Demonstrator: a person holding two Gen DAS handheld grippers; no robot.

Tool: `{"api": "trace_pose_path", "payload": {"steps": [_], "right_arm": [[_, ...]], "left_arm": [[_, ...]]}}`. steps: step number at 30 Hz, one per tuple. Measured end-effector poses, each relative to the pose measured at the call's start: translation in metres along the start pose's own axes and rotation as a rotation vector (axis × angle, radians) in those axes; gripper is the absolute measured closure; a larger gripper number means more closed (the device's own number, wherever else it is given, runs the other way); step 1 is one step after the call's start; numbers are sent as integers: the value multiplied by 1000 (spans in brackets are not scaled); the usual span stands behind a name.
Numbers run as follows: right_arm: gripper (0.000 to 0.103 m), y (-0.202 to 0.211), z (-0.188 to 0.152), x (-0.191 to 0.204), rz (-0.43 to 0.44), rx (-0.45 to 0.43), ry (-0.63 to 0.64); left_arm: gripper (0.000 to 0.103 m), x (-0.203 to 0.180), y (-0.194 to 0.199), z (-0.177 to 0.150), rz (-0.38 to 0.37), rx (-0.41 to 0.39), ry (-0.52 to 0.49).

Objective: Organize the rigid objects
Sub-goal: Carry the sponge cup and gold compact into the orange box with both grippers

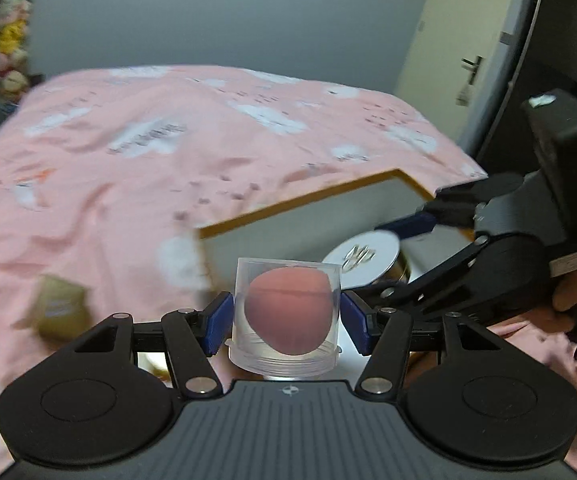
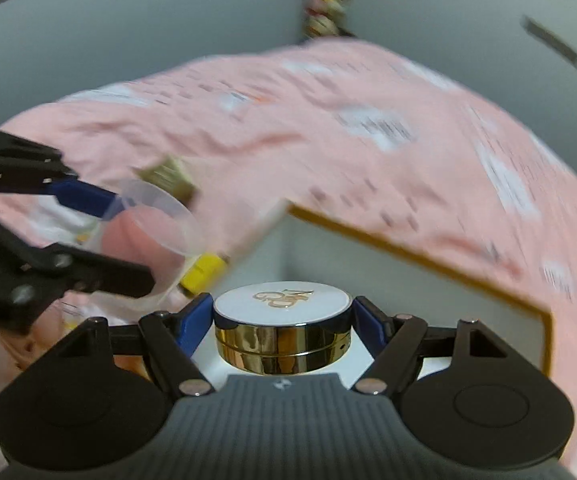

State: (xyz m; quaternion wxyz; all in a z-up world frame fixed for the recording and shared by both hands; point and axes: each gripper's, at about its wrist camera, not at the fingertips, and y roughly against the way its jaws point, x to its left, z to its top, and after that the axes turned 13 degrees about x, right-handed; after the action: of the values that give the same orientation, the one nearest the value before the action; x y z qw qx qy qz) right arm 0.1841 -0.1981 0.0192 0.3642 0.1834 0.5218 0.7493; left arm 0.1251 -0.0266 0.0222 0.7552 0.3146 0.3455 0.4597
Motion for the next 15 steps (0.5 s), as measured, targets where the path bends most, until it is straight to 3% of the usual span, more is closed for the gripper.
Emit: {"api": "trace_pose_path", "payload": {"steps": [6,15], "right_arm": [[29,-35,-21,-49,17,159,-159],[29,-68,-37,-62,19,295,-155]], "left_arm": [[36,-17,-59,19,-47,101,9],[35,-23,-99,19,-32,285,-12]]}}
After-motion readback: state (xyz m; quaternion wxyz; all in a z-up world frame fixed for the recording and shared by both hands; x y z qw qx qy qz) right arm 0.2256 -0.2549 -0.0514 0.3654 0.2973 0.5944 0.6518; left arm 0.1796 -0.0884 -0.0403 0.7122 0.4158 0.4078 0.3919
